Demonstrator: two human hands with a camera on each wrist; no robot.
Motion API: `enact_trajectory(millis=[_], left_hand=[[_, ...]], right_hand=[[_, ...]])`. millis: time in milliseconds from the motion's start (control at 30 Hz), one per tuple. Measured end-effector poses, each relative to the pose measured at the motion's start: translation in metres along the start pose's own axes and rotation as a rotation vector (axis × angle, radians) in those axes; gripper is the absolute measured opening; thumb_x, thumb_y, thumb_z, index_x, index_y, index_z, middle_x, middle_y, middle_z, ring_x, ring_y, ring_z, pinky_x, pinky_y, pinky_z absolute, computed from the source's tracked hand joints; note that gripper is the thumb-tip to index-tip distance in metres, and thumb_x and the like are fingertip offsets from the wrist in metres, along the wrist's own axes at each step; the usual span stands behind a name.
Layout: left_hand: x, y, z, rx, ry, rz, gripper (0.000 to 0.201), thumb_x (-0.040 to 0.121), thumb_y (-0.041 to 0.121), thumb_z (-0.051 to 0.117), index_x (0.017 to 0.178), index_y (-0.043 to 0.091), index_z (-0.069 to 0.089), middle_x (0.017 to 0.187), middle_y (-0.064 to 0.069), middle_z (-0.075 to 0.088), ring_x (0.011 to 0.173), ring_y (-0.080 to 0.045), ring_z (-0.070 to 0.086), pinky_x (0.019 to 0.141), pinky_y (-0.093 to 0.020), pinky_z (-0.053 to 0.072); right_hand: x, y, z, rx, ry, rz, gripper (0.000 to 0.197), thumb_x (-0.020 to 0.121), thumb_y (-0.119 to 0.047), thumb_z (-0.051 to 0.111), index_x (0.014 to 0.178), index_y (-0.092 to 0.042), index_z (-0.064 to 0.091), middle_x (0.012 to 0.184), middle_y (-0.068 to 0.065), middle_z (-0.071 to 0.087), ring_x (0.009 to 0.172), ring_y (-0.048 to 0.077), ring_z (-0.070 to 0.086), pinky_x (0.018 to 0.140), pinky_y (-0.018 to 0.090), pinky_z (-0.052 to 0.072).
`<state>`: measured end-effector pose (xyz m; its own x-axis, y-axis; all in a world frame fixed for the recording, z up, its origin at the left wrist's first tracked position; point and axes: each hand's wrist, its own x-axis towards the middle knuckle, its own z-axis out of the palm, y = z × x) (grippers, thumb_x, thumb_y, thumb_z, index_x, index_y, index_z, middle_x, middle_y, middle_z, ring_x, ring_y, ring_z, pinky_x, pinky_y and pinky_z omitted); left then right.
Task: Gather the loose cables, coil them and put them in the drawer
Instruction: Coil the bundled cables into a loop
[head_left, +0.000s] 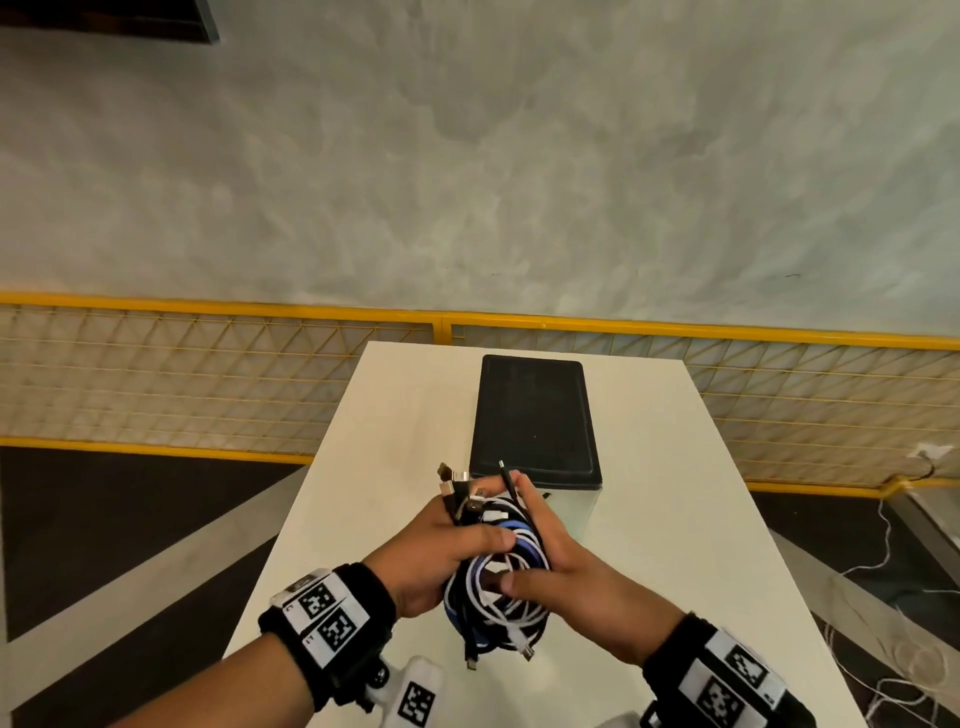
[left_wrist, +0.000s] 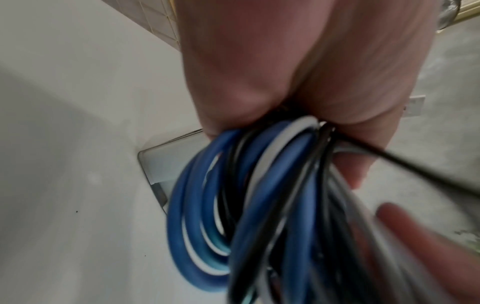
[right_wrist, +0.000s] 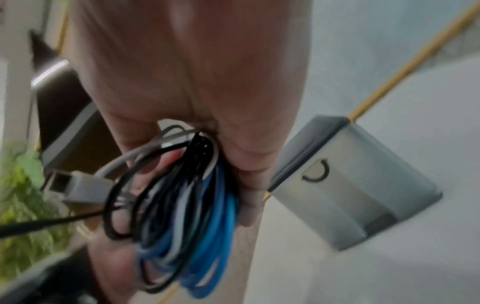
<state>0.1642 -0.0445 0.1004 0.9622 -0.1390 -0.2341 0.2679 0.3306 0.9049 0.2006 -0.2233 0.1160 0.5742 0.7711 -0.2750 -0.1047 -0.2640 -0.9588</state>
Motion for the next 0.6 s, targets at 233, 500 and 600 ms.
enact_trajectory(millis=[233,500,600], left_hand=[[0.011,0.008,0.006,0.058,0.095,0.065,0.035,0.081,-0.003,0.064,0.115,0.006,0.067,0.107,-0.021,0.072,0.099,-0.034,0.070,0.086,-0.043,0.057],[0.019,0.008,0.018,0.194,0.170,0.128,0.019,0.088,-0.004,0.063,0.093,0.012,0.071,0.088,-0.012,0.071,0.088,-0.025,0.070,0.080,-0.036,0.056],[0.018,0.004,0.017,0.217,0.192,0.138,0.011,0.088,-0.002,0.065,0.098,0.003,0.067,0.090,-0.016,0.070,0.089,-0.028,0.070,0.084,-0.039,0.057]], right_hand=[[-0.002,-0.002,-0.017,-0.064,-0.104,-0.079,0.134,0.073,-0.008,0.084,0.148,-0.040,-0.023,0.158,-0.022,0.012,0.136,-0.007,0.039,0.099,0.015,0.044],[0.000,-0.013,-0.012,-0.565,0.043,-0.002,0.153,0.048,-0.053,0.090,0.146,-0.045,-0.028,0.160,-0.017,-0.023,0.150,0.003,0.001,0.114,0.020,0.027],[0.002,-0.010,-0.014,-0.515,-0.036,0.023,0.155,0.048,-0.054,0.089,0.144,-0.044,-0.032,0.159,-0.017,-0.025,0.151,0.006,0.001,0.117,0.025,0.028]])
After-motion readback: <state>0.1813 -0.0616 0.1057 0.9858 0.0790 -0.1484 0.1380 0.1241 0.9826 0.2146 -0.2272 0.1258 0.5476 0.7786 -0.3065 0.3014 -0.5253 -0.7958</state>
